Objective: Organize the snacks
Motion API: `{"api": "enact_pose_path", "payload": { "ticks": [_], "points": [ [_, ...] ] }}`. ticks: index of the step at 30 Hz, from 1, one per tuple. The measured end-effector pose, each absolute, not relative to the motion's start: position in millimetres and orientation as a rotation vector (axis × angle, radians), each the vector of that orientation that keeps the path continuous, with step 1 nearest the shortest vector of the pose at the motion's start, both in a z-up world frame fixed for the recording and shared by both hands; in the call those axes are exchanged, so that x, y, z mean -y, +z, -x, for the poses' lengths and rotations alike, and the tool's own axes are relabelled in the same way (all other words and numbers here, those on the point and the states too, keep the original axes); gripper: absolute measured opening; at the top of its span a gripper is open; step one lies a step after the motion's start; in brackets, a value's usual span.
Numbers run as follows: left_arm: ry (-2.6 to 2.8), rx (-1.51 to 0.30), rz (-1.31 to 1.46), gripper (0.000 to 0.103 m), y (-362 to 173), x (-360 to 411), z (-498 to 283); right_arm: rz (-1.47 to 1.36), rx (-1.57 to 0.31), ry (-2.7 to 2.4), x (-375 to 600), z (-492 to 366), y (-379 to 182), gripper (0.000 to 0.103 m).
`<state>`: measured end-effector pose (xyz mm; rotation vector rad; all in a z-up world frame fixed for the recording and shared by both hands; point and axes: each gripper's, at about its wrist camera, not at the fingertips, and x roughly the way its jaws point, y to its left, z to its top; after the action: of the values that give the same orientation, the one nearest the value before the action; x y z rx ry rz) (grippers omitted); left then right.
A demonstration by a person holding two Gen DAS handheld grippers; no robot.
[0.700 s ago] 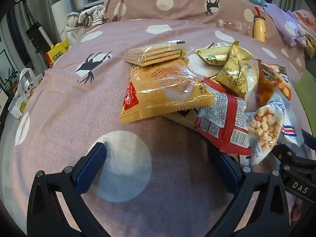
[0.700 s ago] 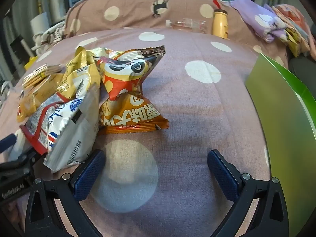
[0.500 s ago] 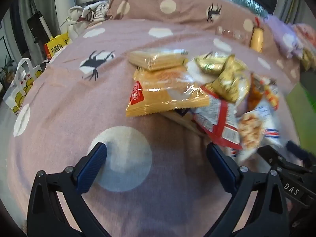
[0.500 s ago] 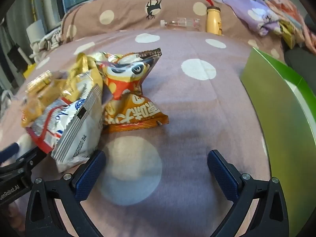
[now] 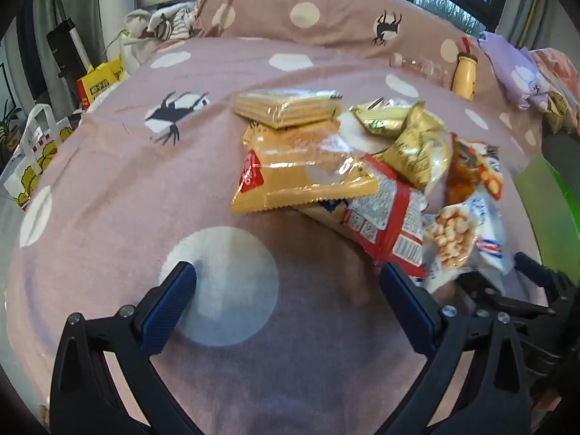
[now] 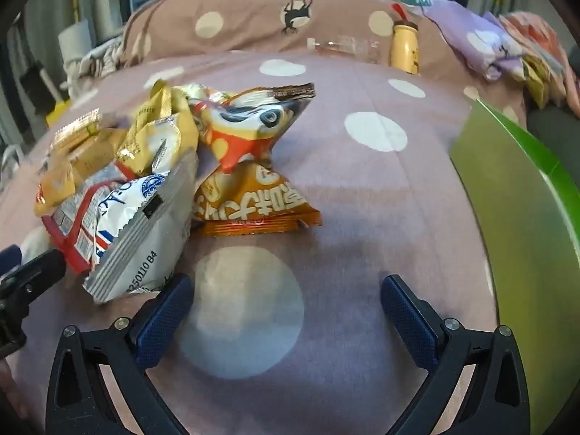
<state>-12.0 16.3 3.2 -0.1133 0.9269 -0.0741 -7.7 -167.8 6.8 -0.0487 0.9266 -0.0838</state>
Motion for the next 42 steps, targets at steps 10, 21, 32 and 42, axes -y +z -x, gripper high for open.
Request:
{"api": "enact_pose_path", "payload": {
  "ticks": [10, 21, 32, 42],
  "points": [
    [-0.031, -0.931, 0.001, 0.103, -1, -8, 13, 0.034, -0.926, -0.081, 167, 6, 7, 0.103],
    [-0.021, -0.927, 0.016, 0.103, 1, -11, 9, 0.032, -0.925, -0.082, 167, 7, 8, 0.103],
    [-0.022, -0.930, 0.017, 0.103, 3, -10, 7, 0.052, -0.923, -0.084, 163, 7, 7, 0.103],
    [-0.016, -0.929, 0.024, 0.103, 4, -8, 8, 0.047, -0.925, -0.081, 164, 6, 7, 0.103]
  ]
}}
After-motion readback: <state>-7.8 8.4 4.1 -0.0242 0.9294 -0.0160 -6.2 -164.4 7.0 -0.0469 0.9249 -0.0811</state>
